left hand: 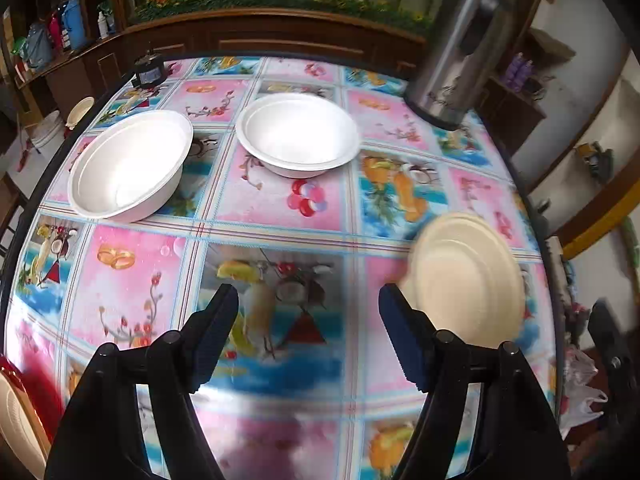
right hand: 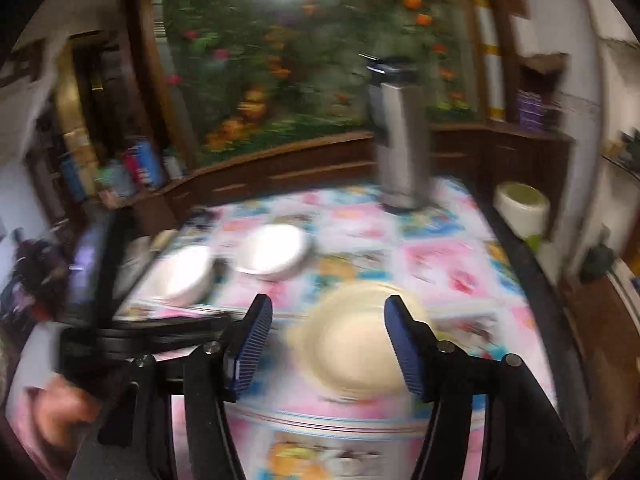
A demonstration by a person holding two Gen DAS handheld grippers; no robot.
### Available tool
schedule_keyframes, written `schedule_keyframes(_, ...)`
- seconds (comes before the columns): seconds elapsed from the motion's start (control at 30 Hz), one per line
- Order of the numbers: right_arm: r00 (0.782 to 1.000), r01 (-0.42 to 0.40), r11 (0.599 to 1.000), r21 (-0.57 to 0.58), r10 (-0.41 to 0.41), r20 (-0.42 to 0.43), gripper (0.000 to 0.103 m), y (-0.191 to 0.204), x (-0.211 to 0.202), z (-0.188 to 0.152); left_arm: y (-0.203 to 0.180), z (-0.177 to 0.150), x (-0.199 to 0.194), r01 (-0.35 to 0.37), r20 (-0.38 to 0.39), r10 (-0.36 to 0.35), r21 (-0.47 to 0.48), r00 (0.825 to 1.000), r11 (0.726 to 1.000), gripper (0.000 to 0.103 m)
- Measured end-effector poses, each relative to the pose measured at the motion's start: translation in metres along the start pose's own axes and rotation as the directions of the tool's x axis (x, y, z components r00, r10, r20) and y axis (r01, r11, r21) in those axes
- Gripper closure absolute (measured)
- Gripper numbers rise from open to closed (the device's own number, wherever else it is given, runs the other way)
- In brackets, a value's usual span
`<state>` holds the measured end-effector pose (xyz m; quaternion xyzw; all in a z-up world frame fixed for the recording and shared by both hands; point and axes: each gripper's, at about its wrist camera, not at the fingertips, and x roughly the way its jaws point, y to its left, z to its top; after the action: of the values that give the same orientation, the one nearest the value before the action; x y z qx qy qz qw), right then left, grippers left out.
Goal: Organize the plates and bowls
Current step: 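Grasp the beige bowl near the kettle with the left tool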
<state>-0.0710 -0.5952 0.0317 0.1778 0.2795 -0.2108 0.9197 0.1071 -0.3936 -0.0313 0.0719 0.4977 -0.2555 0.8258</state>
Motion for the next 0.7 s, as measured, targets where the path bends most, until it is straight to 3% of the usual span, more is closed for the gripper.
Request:
schedule_keyframes(0.07, 0.998, -0.002, 0.985, 0.172, 0.012, -0.06, 0.04, -0.044, 0.024, -0.005, -0.003, 0.008, 0.009, 0.024, -0.009, -0.024, -0.021, 1.0, 0.999, 0.031)
schedule_keyframes(0.1, 0.997, 0.002, 0.98, 0.2, 0.013, -0.074, 0.04, -0.055, 0.032, -0.005, -0.009, 0.014, 0.015, 0.024, -0.01, -0.024, -0.021, 1.0, 1.0, 0.031)
schedule_keyframes(0.3, 0.975, 0.042, 0.978, 0.205, 0.005, -0.223, 0.04, -0.067, 0.09, -0.003, -0.041, 0.026, 0.053, 0.011, -0.063, -0.009, 0.026, 0.998, 1.0, 0.031)
schedule_keyframes(0.47, 0.97, 0.065, 0.98, 0.188, -0.018, -0.242, 0.04, -0.065, 0.105, -0.009, -0.053, 0.02, 0.059, 0.025, -0.043, -0.022, 0.066, 0.999, 0.998, 0.031)
schedule_keyframes(0.63, 0.98, 0.046, 0.967, 0.25, 0.005, -0.199, 0.041, -0.073, 0.102, -0.016, -0.059, 0.017, 0.03, 0.059, 0.069, -0.068, 0.117, 0.995, 0.991, 0.029)
schedule_keyframes(0.7, 0.981, 0.048, 0.965, 0.257, 0.003, -0.194, 0.041, -0.075, 0.102, -0.015, -0.065, 0.018, 0.031, 0.077, 0.052, -0.084, 0.128, 0.995, 0.989, 0.028)
